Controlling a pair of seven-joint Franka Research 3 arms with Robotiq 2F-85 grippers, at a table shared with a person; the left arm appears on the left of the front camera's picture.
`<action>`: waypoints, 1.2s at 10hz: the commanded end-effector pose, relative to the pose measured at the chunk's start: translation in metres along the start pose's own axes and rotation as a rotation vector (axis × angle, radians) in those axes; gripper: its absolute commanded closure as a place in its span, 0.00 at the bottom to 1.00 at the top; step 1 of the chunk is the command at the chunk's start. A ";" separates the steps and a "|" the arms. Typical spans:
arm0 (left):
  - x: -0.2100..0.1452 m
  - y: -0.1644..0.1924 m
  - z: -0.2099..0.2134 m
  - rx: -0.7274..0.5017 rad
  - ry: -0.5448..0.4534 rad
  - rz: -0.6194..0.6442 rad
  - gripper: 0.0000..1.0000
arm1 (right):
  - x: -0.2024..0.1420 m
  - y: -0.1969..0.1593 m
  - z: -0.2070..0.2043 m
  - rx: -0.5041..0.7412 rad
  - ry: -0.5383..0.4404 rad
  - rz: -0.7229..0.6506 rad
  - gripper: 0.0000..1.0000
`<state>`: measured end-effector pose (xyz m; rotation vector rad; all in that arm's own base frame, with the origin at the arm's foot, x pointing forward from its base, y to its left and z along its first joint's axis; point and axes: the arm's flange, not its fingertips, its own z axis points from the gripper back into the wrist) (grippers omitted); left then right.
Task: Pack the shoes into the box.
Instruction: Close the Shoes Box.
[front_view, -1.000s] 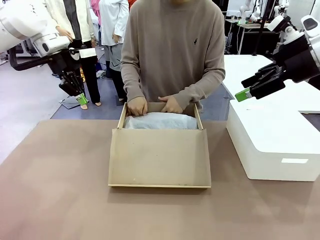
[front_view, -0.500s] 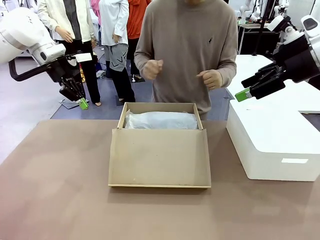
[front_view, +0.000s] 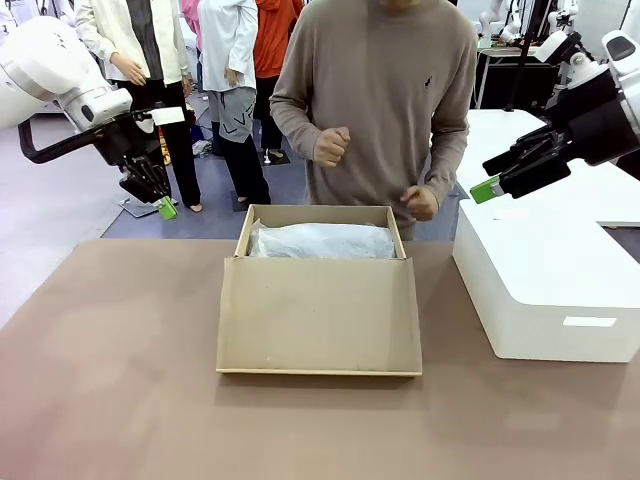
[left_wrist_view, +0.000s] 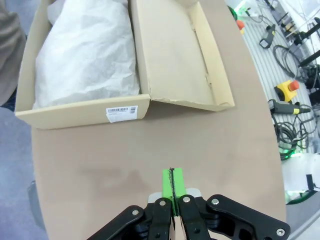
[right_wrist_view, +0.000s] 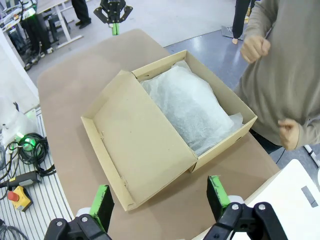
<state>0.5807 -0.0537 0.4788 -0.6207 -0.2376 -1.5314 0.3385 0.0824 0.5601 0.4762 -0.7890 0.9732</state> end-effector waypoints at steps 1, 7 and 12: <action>0.001 -0.002 0.002 0.003 0.004 -0.004 1.00 | 0.000 -0.004 -0.002 0.017 -0.027 0.020 0.00; -0.046 0.022 -0.038 -0.078 -0.193 0.083 1.00 | 0.000 -0.004 -0.002 0.017 -0.027 0.020 0.00; -0.064 0.020 -0.081 -0.140 -0.287 0.144 1.00 | 0.000 -0.004 -0.002 0.017 -0.027 0.020 0.00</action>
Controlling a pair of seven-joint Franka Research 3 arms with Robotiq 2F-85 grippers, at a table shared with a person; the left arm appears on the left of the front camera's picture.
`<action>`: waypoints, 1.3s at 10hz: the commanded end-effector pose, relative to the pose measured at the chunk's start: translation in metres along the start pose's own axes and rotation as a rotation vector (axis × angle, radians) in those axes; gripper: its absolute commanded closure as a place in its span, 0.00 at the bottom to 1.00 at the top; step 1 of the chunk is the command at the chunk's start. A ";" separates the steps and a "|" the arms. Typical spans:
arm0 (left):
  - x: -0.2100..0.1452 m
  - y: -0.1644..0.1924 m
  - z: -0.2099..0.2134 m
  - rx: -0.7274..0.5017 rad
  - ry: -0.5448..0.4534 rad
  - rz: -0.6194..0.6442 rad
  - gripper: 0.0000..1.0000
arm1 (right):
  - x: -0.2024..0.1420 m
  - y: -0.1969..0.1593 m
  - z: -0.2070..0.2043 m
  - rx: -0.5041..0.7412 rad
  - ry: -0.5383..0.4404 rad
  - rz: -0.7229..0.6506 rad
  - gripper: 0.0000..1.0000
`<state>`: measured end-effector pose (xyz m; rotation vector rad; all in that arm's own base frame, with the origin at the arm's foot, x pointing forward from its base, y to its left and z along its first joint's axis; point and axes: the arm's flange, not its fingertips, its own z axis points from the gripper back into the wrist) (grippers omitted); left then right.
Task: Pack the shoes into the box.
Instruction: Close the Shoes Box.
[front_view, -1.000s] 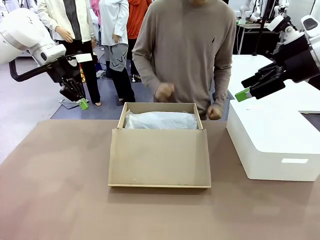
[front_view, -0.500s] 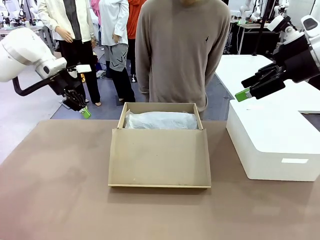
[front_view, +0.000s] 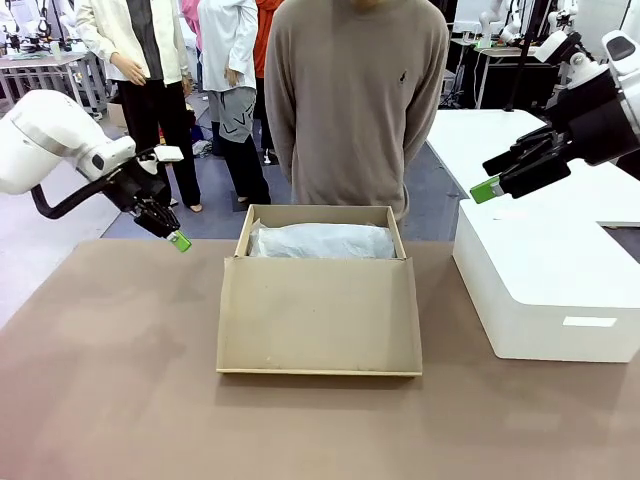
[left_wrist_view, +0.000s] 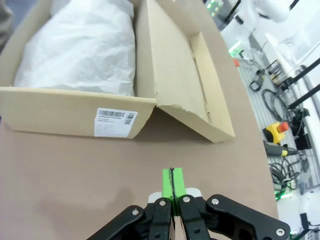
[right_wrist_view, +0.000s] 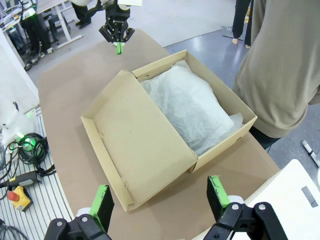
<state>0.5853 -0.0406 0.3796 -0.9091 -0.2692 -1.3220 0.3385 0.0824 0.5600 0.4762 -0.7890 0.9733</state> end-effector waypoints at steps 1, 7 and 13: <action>-0.009 -0.004 -0.016 -0.046 -0.037 -0.015 1.00 | 0.000 -0.004 -0.002 0.017 -0.027 0.020 0.00; -0.013 0.001 -0.039 -0.087 -0.007 0.020 1.00 | 0.000 -0.004 -0.002 0.017 -0.027 0.020 0.00; -0.014 0.006 -0.045 -0.096 -0.023 0.019 1.00 | 0.000 -0.004 -0.002 0.017 -0.027 0.020 0.00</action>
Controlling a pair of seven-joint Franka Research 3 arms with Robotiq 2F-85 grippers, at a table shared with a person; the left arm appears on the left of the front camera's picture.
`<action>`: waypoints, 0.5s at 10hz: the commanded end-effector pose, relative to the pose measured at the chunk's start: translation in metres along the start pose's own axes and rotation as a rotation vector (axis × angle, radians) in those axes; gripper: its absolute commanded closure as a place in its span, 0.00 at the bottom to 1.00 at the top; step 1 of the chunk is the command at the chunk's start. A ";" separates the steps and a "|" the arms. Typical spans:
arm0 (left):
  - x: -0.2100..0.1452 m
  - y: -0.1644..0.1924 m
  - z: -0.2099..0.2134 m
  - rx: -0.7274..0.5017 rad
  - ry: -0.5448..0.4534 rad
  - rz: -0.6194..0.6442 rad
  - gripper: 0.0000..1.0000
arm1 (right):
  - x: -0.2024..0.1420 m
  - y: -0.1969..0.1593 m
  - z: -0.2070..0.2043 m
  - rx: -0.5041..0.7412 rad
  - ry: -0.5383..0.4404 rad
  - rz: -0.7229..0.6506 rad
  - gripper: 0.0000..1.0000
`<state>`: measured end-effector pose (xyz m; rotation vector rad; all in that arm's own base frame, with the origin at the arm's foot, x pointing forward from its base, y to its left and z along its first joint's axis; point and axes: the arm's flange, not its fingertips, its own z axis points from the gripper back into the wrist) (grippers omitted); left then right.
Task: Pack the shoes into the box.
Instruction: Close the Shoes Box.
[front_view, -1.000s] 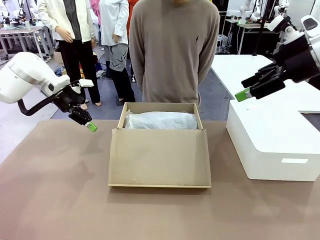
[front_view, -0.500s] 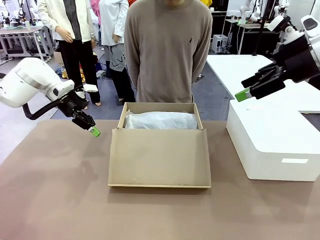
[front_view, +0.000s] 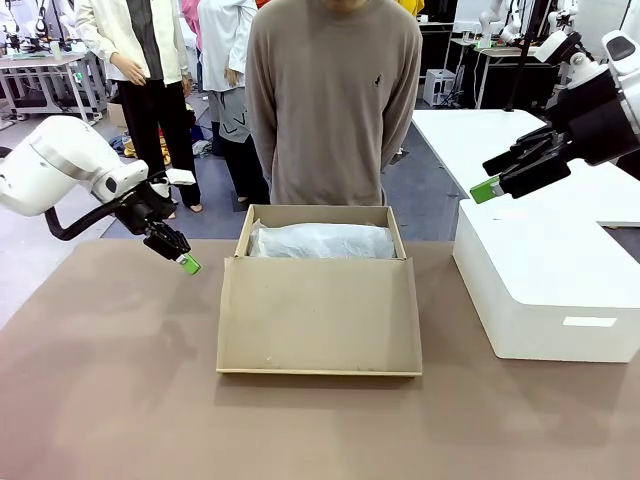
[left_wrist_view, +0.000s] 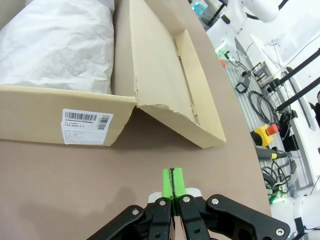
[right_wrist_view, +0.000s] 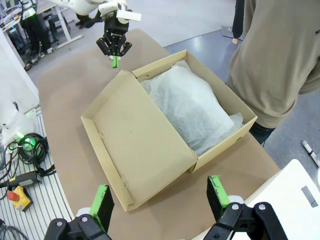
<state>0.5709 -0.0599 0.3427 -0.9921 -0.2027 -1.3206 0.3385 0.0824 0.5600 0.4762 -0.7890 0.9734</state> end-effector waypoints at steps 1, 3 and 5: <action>-0.002 0.007 -0.007 -0.004 -0.020 0.000 1.00 | 0.000 -0.004 -0.002 0.017 -0.028 0.020 0.00; -0.005 0.012 -0.019 0.003 -0.025 0.008 1.00 | 0.000 -0.004 -0.002 0.017 -0.028 0.020 0.00; -0.009 0.018 -0.034 0.011 -0.027 0.023 1.00 | 0.000 -0.004 -0.002 0.017 -0.028 0.020 0.00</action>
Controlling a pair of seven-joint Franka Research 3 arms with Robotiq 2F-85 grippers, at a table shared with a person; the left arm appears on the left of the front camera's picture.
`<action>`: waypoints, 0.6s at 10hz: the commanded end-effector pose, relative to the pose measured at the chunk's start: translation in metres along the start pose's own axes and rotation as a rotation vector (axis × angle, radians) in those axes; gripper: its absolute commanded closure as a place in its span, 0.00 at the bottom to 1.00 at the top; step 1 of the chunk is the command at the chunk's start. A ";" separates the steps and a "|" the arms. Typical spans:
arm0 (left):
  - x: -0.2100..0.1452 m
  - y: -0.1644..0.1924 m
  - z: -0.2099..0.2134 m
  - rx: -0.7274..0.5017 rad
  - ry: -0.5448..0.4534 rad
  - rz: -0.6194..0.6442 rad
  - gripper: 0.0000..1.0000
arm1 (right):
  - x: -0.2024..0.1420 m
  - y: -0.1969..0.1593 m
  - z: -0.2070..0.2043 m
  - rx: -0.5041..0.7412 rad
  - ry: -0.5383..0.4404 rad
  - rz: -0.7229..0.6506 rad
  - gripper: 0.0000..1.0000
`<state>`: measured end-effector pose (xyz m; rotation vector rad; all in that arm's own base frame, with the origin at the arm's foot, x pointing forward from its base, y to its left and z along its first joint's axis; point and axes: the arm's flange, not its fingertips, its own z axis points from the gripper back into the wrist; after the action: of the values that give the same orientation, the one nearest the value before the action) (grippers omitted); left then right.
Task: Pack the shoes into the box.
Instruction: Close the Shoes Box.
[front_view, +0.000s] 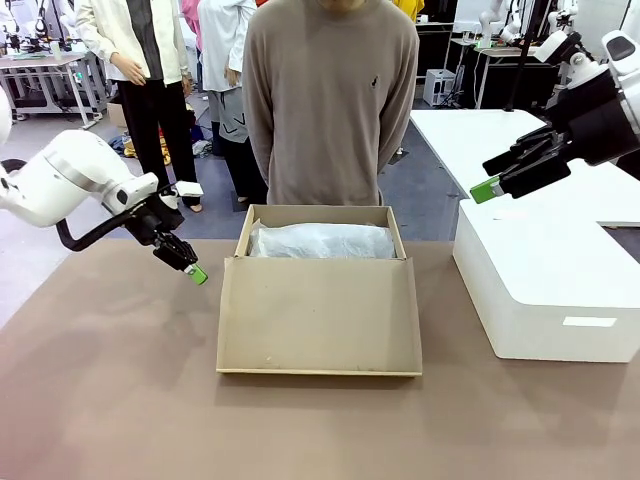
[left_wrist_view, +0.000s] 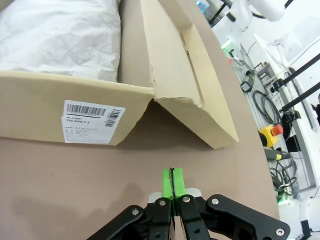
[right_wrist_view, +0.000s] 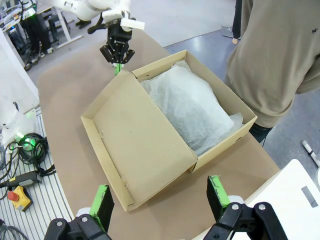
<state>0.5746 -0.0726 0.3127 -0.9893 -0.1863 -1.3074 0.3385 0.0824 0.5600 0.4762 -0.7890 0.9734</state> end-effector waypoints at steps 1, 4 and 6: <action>-0.002 0.003 -0.014 0.000 -0.043 0.005 1.00 | 0.000 -0.004 -0.002 0.017 -0.027 0.020 0.00; -0.011 0.009 -0.028 -0.013 -0.068 0.013 1.00 | 0.000 -0.004 -0.002 0.017 -0.027 0.020 0.00; -0.013 0.013 -0.037 -0.021 -0.089 0.017 1.00 | 0.000 -0.004 -0.002 0.017 -0.027 0.020 0.00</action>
<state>0.5709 -0.0866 0.2799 -1.0464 -0.1860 -1.2570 0.3385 0.0824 0.5600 0.4761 -0.7890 0.9734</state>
